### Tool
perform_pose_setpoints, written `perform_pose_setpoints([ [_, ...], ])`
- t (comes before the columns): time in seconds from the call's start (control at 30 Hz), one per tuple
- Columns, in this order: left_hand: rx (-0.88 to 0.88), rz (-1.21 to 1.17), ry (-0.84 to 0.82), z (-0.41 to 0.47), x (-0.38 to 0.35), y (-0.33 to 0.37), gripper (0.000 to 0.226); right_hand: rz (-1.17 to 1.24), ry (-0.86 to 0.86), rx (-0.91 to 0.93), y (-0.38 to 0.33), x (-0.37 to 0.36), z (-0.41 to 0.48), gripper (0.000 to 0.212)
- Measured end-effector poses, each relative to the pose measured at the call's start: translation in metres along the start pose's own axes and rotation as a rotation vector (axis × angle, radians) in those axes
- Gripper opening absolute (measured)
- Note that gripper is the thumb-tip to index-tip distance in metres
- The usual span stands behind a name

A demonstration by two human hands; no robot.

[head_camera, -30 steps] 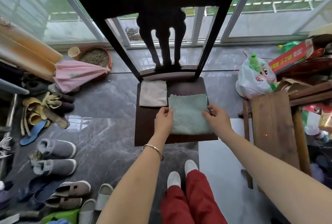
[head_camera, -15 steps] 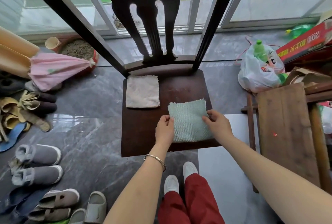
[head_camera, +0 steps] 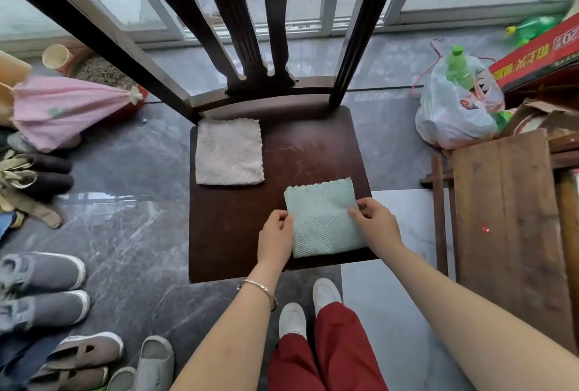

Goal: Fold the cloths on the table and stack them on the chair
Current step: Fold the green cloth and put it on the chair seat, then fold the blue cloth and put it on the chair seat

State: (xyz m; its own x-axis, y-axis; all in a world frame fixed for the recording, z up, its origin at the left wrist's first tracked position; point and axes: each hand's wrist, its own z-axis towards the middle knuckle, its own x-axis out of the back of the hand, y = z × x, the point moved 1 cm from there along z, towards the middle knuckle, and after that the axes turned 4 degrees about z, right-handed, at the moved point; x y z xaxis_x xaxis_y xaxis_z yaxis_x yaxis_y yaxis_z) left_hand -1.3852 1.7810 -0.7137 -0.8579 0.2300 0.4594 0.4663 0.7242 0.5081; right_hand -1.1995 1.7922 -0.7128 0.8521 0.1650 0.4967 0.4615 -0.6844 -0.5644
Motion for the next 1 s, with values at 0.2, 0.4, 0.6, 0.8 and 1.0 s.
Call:
perform_pose_setpoints([
  [0.2, 0.029, 0.005, 0.083, 0.0, -0.008, -0.001, 0.026, -0.035, 0.015, -0.018, 0.003, -0.002, 0.004, 0.023],
  [0.4, 0.073, 0.02, 0.18, -0.006, -0.012, 0.001, 0.03, -0.074, 0.068, -0.018, 0.006, -0.003, 0.002, 0.026],
  [0.6, 0.074, 0.036, 0.21, -0.013, -0.006, 0.01, 0.032, -0.159, 0.119, 0.025, -0.001, 0.002, -0.004, 0.028],
  [0.8, 0.082, 0.029, 0.147, -0.03, 0.008, 0.024, 0.041, -0.169, 0.138, 0.065, -0.021, 0.013, -0.018, 0.024],
  [1.0, 0.03, -0.014, 0.137, -0.068, 0.035, 0.057, 0.041, -0.142, 0.101, 0.125, -0.064, 0.031, -0.055, 0.028],
])
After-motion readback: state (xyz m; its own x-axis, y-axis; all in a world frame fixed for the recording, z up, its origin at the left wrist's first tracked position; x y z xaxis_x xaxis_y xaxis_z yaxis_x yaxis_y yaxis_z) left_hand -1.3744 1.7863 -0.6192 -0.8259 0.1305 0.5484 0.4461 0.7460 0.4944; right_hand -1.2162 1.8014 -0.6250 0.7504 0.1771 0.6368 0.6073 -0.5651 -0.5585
